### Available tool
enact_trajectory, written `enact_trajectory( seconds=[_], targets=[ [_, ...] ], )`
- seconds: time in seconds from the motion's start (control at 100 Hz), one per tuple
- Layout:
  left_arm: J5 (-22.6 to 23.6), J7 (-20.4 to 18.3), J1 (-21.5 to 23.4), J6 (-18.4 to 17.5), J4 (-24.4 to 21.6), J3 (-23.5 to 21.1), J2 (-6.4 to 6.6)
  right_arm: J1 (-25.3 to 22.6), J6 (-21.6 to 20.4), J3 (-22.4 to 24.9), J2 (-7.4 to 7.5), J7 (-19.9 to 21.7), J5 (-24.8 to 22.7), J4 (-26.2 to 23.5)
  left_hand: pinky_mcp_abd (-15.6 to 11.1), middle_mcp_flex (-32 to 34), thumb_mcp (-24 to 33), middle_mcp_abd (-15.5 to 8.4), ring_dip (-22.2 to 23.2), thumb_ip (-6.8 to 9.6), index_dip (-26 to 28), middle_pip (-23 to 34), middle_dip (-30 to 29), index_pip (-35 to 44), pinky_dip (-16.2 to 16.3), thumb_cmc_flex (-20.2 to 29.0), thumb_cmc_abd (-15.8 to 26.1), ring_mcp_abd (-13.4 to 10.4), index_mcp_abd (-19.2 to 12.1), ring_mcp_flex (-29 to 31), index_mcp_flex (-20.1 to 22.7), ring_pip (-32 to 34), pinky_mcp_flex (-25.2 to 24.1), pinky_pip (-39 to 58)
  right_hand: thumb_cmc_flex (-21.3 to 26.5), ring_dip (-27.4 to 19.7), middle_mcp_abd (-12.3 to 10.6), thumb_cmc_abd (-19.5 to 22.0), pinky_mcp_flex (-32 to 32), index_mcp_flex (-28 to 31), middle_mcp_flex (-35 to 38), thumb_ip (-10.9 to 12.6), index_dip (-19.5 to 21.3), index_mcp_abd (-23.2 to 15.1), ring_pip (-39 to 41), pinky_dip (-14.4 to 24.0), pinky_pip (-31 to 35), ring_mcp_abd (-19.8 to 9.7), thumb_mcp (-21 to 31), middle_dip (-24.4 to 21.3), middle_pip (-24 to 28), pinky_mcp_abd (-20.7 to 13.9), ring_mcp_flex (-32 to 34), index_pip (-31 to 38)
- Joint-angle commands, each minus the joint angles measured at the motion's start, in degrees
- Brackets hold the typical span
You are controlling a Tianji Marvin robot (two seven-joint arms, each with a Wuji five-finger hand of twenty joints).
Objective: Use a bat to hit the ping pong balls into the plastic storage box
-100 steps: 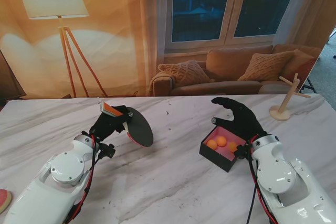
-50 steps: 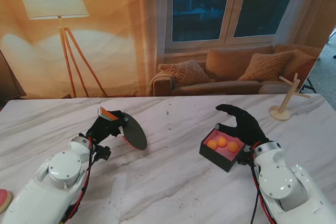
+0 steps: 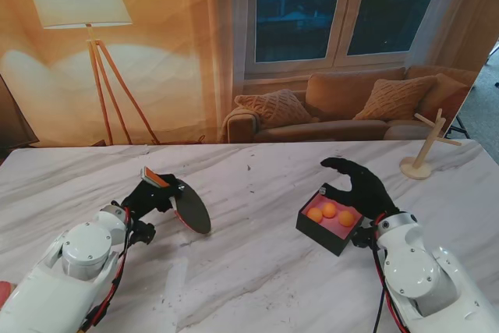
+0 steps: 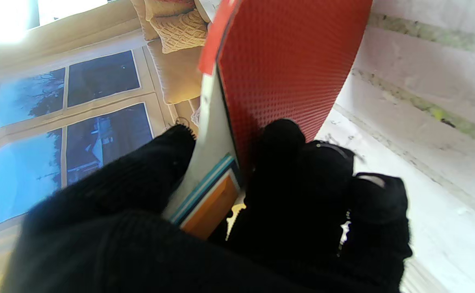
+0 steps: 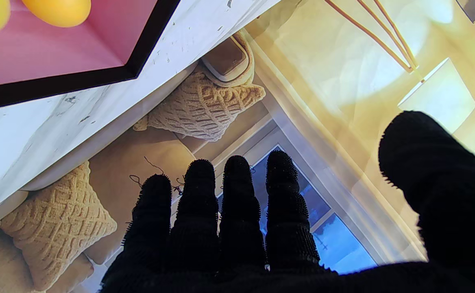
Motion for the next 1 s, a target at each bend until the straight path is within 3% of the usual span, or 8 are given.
enact_trajectory(
  seconds=[0.0,0.13,0.29,0.37,0.5,0.59,0.8,0.99],
  targets=[
    [-0.92,-1.99,0.60,0.88,-0.12,-0.77,0.63,-0.06,0.47,-0.29,-0.17,0.84,0.03,0.24,-5.62,-2.88,0.35,-0.86,0.75,-2.46,-0.47,-1.39,-0.63,1.78,0.98,2.50,-0.40,3.87,1.44,-1.74,-0.86,0.44,-3.36,-1.88,-2.40,-0.77,-0.86,1.02,0.26,-0.92,-2.26,2.88,-0.31,0.39,0.69,0.70,0.34,-1.38,0.42,-0.69,0.22,-1.79,-1.83,0.72],
    [-0.70,-5.10,1.07,2.03,-0.44,-1.79,1.39,0.01,0.69,-0.51,-0.15,1.01,0.09,0.28,-6.72,-7.11,0.61,-0.11,1.29,-3.12,-4.12,-5.11,-1.25,-3.24,0.82,4.36,-1.92,4.37,0.63,-6.62,-3.03,-3.54,-8.04,-5.08,-2.48,-0.75,-0.93,1.02,0.45,-0.76,-2.28,2.88,-0.34,0.34,0.78,0.81,0.63,-1.16,0.35,-0.70,0.26,-1.55,-1.86,0.84],
    [1.03,-8.74,1.82,3.26,-1.21,-2.99,2.50,0.01,0.64,-0.57,-0.11,1.10,-0.09,0.35,-9.12,-16.27,-0.40,-0.84,3.26,-2.88,-14.94,-16.62,0.66,-24.26,0.39,6.03,-2.58,4.17,0.29,-15.26,-6.93,-10.72,-15.11,-9.14,-2.49,-0.75,-0.90,1.12,0.51,-0.77,-2.46,2.90,-0.41,0.26,0.76,0.93,0.97,-0.94,0.22,-0.75,0.21,-0.96,-1.80,0.88],
    [1.62,-9.75,2.12,3.66,-1.52,-3.41,2.82,0.00,0.65,-0.59,-0.11,1.06,-0.16,0.37,-10.00,-20.38,-1.62,-1.35,3.62,-0.65,-14.31,-21.23,-8.71,-34.41,-0.84,4.89,0.60,3.33,0.36,-18.46,-8.35,-13.47,-18.03,-10.57,-2.44,-0.75,-1.04,1.08,0.57,-0.82,-2.51,2.92,-0.45,0.33,0.75,0.97,1.10,-0.92,0.22,-0.78,0.19,-0.88,-1.71,0.86],
    [2.38,-9.81,2.39,3.93,-1.67,-3.84,2.93,-0.02,0.73,-0.67,-0.12,1.03,-0.18,0.34,-10.93,-23.48,-5.30,-2.12,2.88,4.21,-17.20,-25.03,-12.54,-43.73,-3.17,2.67,8.24,2.93,0.45,-21.76,-11.92,-16.98,-21.29,-12.48,-2.41,-0.75,-0.95,1.10,0.56,-0.78,-2.49,2.93,-0.47,0.27,0.69,1.00,1.21,-0.88,0.20,-0.79,0.22,-0.60,-1.72,0.88],
    [2.75,-9.85,2.48,4.13,-1.65,-4.12,2.99,-0.01,0.78,-0.74,-0.09,1.13,-0.20,0.32,-11.33,-24.53,-6.13,-2.59,1.95,5.68,-19.77,-26.37,-13.74,-47.93,-4.90,2.79,8.13,2.56,-1.14,-23.51,-15.56,-19.50,-23.09,-13.65,-2.42,-0.73,-1.03,1.13,0.60,-0.77,-2.52,2.93,-0.49,0.21,0.67,1.04,1.30,-0.88,0.17,-0.80,0.23,-0.47,-1.69,0.90],
    [3.86,-10.34,2.67,4.09,-1.50,-4.76,3.23,0.03,1.20,-0.98,-0.06,1.35,-0.23,0.24,-12.33,-28.65,-6.81,-4.16,-1.00,4.83,-25.73,-29.48,-16.63,-56.57,-9.56,3.67,6.05,0.61,-5.82,-26.93,-23.97,-25.75,-26.45,-19.49,-2.32,-0.67,-1.03,1.16,0.71,-0.77,-2.66,2.97,-0.52,0.18,0.65,1.15,1.49,-0.70,0.18,-0.82,0.22,-0.10,-1.64,0.92],
    [5.86,-10.21,2.92,2.70,-1.29,-5.36,3.50,0.06,1.61,-1.15,-0.03,1.56,-0.23,0.15,-12.70,-32.37,-8.13,-6.73,-2.56,0.75,-28.57,-30.54,-17.65,-60.19,-11.69,4.32,1.01,-1.60,-6.18,-28.14,-31.37,-28.86,-27.49,-24.45,-2.35,-0.63,-1.19,1.22,0.77,-0.77,-2.74,2.97,-0.51,0.07,0.62,1.27,1.64,-0.74,0.17,-0.83,0.26,0.16,-1.67,0.98]
  ],
)
